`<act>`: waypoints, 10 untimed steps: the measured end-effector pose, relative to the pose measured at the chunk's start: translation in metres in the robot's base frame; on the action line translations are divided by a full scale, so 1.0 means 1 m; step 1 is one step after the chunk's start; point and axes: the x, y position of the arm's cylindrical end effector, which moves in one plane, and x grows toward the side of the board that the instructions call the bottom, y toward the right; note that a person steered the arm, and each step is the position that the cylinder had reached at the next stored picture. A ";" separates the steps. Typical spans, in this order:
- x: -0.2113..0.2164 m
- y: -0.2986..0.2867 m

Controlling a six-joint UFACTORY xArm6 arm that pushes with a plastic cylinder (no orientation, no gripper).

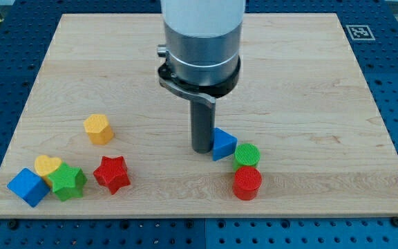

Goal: Push the yellow hexagon left to the green circle

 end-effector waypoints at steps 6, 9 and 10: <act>-0.060 -0.136; -0.036 -0.201; -0.026 -0.172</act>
